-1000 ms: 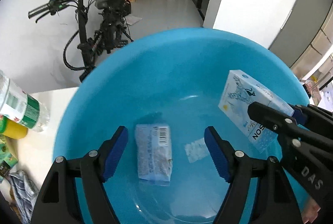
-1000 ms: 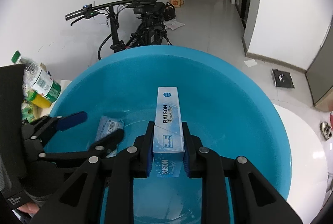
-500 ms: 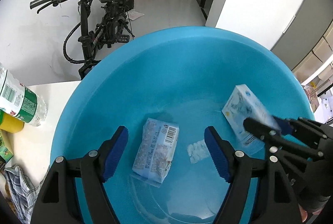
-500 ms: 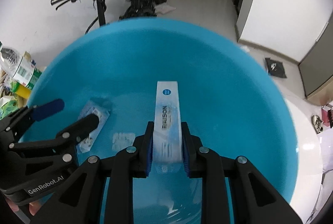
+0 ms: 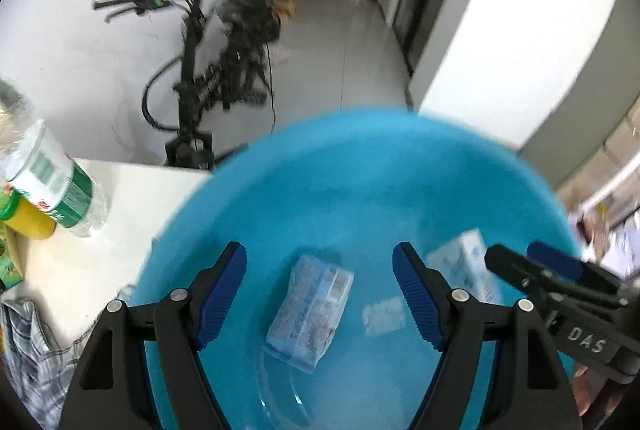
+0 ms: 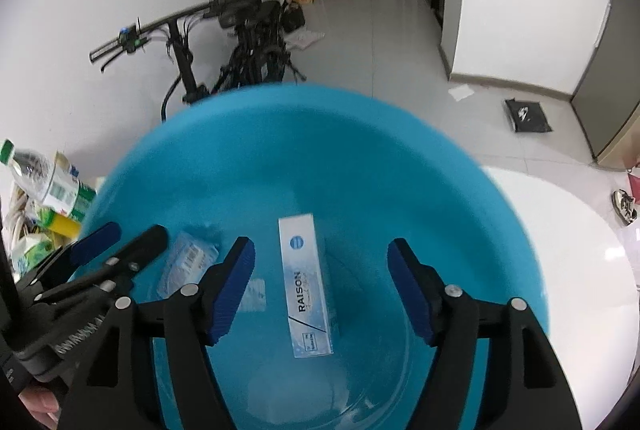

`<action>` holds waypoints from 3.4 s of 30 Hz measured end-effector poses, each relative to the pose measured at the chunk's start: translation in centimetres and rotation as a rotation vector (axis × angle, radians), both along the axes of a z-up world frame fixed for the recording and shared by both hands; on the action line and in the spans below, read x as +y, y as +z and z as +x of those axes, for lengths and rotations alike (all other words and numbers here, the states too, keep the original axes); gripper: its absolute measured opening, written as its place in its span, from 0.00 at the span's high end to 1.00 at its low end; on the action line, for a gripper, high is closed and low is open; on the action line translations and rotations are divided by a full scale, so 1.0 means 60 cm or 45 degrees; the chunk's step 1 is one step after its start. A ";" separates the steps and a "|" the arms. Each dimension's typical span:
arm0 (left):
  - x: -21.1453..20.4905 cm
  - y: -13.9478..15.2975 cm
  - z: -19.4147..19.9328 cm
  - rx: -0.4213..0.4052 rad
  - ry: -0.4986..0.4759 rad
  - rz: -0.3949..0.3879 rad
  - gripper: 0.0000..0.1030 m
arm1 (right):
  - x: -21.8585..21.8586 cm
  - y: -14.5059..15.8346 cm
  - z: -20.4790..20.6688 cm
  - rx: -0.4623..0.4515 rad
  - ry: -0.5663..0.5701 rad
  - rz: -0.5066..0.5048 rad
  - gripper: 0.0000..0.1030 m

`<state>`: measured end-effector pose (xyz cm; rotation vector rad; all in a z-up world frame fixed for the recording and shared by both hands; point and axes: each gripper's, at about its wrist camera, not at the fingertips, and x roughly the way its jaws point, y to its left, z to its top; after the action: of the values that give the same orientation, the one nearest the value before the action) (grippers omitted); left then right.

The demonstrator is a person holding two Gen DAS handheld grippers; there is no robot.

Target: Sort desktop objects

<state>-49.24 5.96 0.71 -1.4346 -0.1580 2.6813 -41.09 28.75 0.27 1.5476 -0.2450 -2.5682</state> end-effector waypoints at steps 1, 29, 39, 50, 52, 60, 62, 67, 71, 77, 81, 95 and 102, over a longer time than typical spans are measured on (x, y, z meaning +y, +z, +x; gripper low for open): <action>-0.004 0.014 0.009 0.059 0.016 0.002 0.24 | 0.001 0.007 0.003 0.028 -0.012 0.003 0.33; 0.000 0.253 0.280 1.088 0.022 -0.233 0.00 | -0.005 0.267 0.220 1.093 -0.150 0.097 0.00; 0.020 0.250 0.254 0.955 0.032 -0.305 0.00 | 0.002 0.252 0.201 0.985 -0.145 0.131 0.00; 0.048 0.224 0.231 0.767 -0.095 -0.384 0.00 | 0.008 0.239 0.190 0.909 -0.144 0.154 0.00; 0.045 0.230 0.237 0.774 -0.102 -0.299 0.00 | 0.010 0.238 0.190 0.902 -0.149 0.144 0.00; 0.047 0.270 0.307 0.973 -0.059 -0.373 0.00 | 0.017 0.243 0.201 0.908 -0.168 0.121 0.00; 0.044 0.279 0.326 1.023 -0.041 -0.383 0.00 | 0.017 0.246 0.207 0.917 -0.171 0.123 0.00; 0.038 0.295 0.363 1.013 -0.095 -0.273 0.00 | 0.012 0.272 0.244 0.987 -0.160 0.112 0.00; 0.033 0.316 0.407 1.126 -0.057 -0.203 0.00 | 0.003 0.306 0.295 1.111 -0.175 0.120 0.00; 0.050 0.343 0.446 1.099 -0.116 -0.327 0.00 | -0.010 0.341 0.352 1.150 -0.127 0.105 0.00; 0.040 0.359 0.498 1.115 -0.131 -0.264 0.00 | -0.021 0.368 0.395 1.181 -0.118 0.166 0.00; -0.017 0.403 0.734 1.160 -0.230 -0.160 0.00 | -0.053 0.390 0.615 1.215 -0.030 0.270 0.00; -0.018 0.406 0.830 1.242 -0.227 -0.247 0.00 | -0.063 0.406 0.703 1.252 -0.029 0.296 0.00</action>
<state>0.58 4.88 25.07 -0.0290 0.2937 2.9309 1.09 24.99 24.61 0.1674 0.1524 -3.0732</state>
